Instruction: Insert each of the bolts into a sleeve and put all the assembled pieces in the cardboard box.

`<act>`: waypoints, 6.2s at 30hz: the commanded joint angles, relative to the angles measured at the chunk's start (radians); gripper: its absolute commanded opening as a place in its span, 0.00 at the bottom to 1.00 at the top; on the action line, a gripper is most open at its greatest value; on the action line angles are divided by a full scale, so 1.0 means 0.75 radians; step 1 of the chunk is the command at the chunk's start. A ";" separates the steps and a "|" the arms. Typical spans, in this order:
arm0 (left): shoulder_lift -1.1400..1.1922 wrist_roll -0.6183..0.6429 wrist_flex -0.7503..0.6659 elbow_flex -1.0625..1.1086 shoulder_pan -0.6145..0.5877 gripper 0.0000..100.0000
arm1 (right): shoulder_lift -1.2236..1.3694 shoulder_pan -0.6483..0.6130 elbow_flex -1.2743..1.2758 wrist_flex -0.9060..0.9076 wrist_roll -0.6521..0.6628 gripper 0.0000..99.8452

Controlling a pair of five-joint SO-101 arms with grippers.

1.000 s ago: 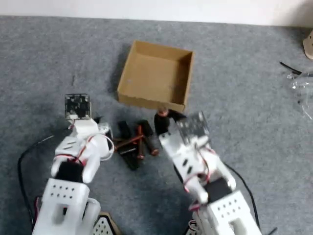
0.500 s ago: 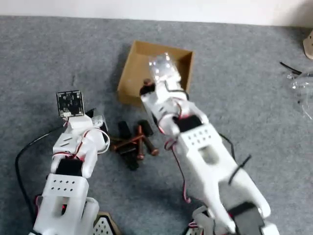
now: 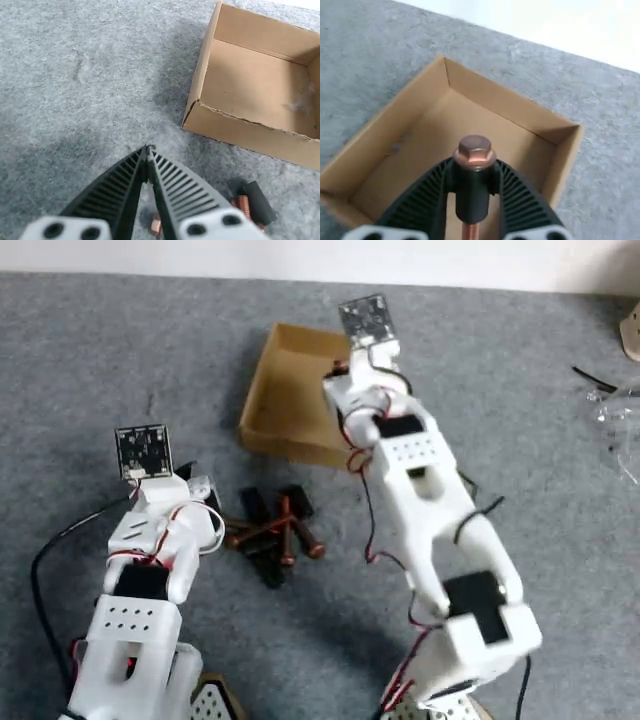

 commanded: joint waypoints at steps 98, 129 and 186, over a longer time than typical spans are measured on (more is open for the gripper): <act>0.011 -0.039 -0.033 -0.009 -0.017 0.01 | -1.143 -0.564 0.834 0.891 -0.180 0.30; 0.009 -0.029 0.018 -0.130 -0.234 0.01 | -0.339 -0.938 0.494 0.672 -0.336 0.21; 0.013 -0.027 0.018 -0.146 -0.341 0.01 | -0.030 -0.887 0.539 0.633 -0.338 0.00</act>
